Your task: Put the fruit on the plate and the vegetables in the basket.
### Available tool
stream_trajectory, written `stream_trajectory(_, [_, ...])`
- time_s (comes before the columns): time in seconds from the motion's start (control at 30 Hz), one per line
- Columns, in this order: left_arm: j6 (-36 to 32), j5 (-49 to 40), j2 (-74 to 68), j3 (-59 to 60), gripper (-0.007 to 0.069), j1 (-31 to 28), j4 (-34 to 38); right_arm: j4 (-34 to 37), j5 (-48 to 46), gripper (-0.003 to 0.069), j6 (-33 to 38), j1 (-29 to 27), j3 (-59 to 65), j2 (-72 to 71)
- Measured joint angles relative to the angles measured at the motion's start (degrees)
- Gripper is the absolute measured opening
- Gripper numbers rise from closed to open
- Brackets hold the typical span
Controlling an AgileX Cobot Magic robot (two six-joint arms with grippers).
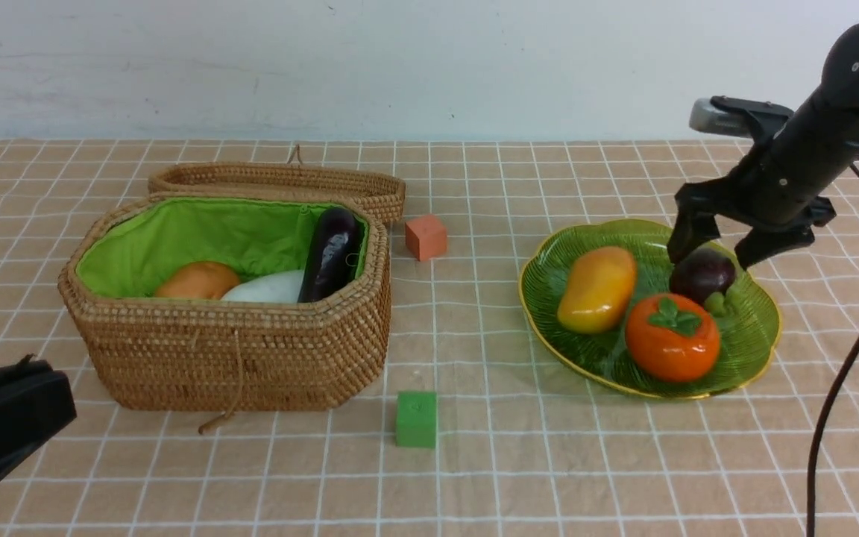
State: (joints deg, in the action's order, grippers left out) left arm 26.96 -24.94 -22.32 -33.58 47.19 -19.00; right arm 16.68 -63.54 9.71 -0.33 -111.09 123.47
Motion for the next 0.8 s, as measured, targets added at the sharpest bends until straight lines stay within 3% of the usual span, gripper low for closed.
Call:
stream_trajectory(0.07, [0.0,-0.6,0.0,0.0,0.0052,0.0,-0.1,0.0,-3.2,0.0664,-0.2,0.0,0.0,-1.8])
stream_trajectory(0.2, [0.0,0.3,0.8,0.1,0.0052,0.0,-0.5,-1.0,-6.7,0.0512,-1.4,-0.1,0.7,-9.8])
stream_trajectory(0.23, [0.0,0.4,0.9,0.2,0.0052,0.0,-0.5,-1.0,-6.7,0.0502,-1.5,-0.1,1.1,-10.8])
stream_trajectory(0.33, [1.2,0.6,7.2,3.3,0.0052,0.0,-0.8,-1.2,-6.7,0.0277,-2.2,-0.1,8.7,-23.2])
stream_trajectory(0.37, [1.5,0.5,8.1,3.9,0.0052,0.0,-0.9,-1.2,-6.7,0.0266,-2.2,-0.1,9.3,-23.9])
stream_trajectory(0.53, [5.8,1.9,18.4,12.9,0.0052,0.0,-4.9,-3.2,-7.3,0.0040,-2.3,-0.1,26.8,-45.8])
stream_trajectory(0.6, [8.0,3.5,20.6,15.4,0.0054,0.0,-6.8,-4.1,-7.9,0.0004,-3.0,-0.1,34.0,-54.8])
stream_trajectory(0.8, [11.0,4.6,22.1,18.1,0.0061,0.0,-10.3,-6.4,-7.8,-0.0001,-7.8,-0.1,51.8,-79.2])
